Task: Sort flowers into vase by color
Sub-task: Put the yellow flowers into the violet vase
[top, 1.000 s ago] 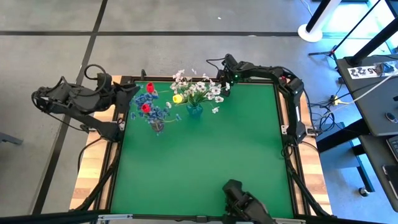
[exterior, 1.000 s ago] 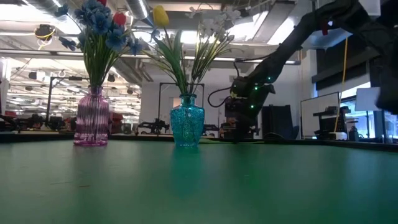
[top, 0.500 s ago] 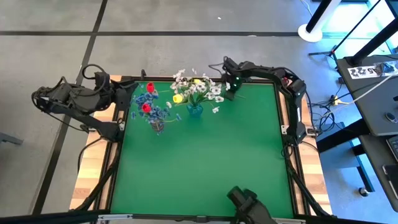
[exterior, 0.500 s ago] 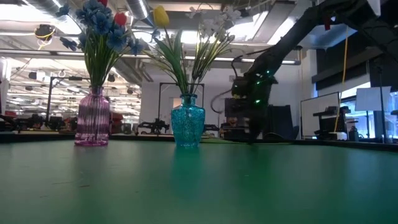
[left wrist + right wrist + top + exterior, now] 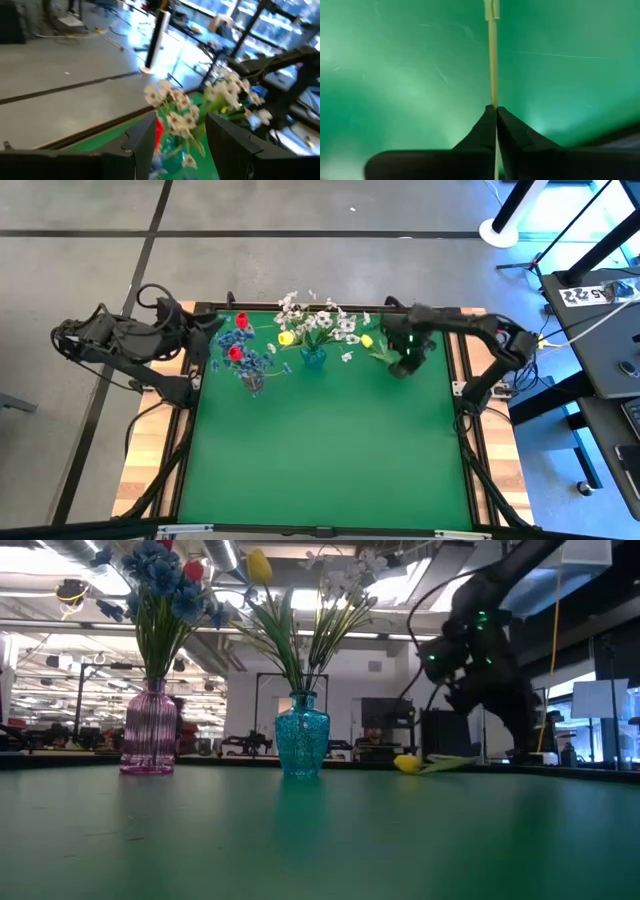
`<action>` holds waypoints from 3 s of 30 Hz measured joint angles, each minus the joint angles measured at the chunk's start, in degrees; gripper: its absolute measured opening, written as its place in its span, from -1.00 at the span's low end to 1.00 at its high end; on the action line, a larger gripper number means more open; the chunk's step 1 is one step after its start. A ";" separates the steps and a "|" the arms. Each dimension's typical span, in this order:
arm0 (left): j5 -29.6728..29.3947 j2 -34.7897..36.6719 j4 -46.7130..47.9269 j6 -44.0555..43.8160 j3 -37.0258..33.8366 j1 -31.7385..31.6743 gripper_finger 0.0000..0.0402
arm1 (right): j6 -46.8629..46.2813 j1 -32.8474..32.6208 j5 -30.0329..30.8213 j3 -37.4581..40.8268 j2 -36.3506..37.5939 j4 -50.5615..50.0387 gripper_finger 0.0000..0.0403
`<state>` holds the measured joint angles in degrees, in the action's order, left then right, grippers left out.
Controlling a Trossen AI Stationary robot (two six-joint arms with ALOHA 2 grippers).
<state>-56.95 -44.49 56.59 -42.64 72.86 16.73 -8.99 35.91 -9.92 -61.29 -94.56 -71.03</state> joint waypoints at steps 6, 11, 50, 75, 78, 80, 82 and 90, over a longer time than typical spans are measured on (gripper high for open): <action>6.67 -0.02 1.91 1.70 0.00 0.02 -0.18 | -7.27 -9.08 -0.86 11.64 2.68 12.27 -0.52; 7.41 -0.02 1.90 3.84 0.00 0.01 -0.18 | -9.73 -15.33 5.11 10.31 3.09 22.69 -0.09; 13.17 0.35 0.97 3.43 0.01 0.48 -0.18 | -16.56 -9.56 26.58 0.71 19.41 38.12 -0.96; 20.72 0.35 1.23 2.12 0.00 0.46 -0.18 | 17.42 -53.24 46.67 -9.34 9.37 113.79 -0.99; 23.94 0.37 1.23 1.63 0.01 0.46 -0.18 | 26.31 -52.80 53.42 -10.33 4.49 119.00 -0.99; 26.17 0.35 1.23 1.61 0.01 0.46 -0.18 | 32.75 -51.70 58.20 -11.90 2.17 119.32 -0.99; 26.69 0.35 1.23 0.93 0.00 0.46 -0.18 | 34.60 -49.64 58.61 -12.74 0.54 119.77 -0.99; 26.59 0.35 1.23 0.78 0.01 0.46 -0.18 | 31.57 -41.41 53.58 -12.86 -1.07 121.64 -0.99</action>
<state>-30.36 -44.14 57.82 -41.87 72.87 17.19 22.58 -5.50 43.66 -74.15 -95.64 50.61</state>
